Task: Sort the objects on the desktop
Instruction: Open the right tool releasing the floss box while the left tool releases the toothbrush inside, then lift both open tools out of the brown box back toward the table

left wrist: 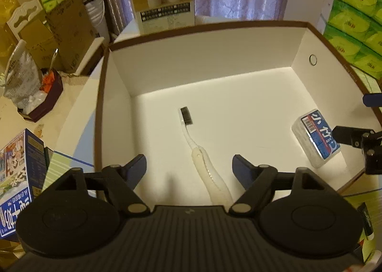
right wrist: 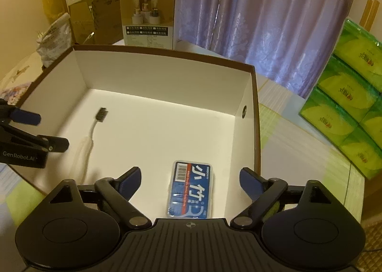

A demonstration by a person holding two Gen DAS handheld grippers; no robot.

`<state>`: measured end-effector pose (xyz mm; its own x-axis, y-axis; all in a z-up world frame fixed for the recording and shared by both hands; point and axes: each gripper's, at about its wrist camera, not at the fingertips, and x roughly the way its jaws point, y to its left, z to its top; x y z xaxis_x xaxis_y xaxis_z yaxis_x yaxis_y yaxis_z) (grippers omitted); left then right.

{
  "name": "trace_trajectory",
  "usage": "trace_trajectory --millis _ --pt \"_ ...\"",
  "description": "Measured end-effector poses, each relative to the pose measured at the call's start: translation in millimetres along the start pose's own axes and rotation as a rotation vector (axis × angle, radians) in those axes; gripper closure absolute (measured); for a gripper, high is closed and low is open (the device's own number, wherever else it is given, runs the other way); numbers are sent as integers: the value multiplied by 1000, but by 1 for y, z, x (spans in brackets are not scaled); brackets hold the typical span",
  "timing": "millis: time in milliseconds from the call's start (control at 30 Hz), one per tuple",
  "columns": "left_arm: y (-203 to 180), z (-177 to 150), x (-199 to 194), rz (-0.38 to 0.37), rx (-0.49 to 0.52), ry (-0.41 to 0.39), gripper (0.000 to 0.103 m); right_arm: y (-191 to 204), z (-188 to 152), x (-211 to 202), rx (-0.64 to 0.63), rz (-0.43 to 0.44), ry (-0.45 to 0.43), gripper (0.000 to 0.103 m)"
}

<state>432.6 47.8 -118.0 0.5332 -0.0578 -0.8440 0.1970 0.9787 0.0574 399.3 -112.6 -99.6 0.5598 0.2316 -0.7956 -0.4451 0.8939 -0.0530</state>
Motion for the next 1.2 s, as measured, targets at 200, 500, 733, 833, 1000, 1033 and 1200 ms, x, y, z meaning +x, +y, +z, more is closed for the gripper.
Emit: trace_trajectory --millis 200,500,733,833,1000,1033,1200 --pt "1 0 -17 9 -4 -10 17 3 0 -13 29 7 -19 2" --pt "4 -7 -38 14 -8 -23 13 13 -2 -32 36 12 -28 2" --pt "5 -14 -58 18 -18 -45 13 17 -4 -53 57 15 -53 2" --pt "4 -17 -70 15 -17 -61 13 18 -6 -63 65 14 -65 2" --pt "2 -23 -87 12 -15 -83 13 20 -12 -78 79 16 -84 2" --pt "1 -25 -90 10 -15 -87 13 20 -14 -81 82 16 -87 2" --pt "-3 -35 -107 11 -13 -108 13 23 -23 -97 93 14 -104 2"
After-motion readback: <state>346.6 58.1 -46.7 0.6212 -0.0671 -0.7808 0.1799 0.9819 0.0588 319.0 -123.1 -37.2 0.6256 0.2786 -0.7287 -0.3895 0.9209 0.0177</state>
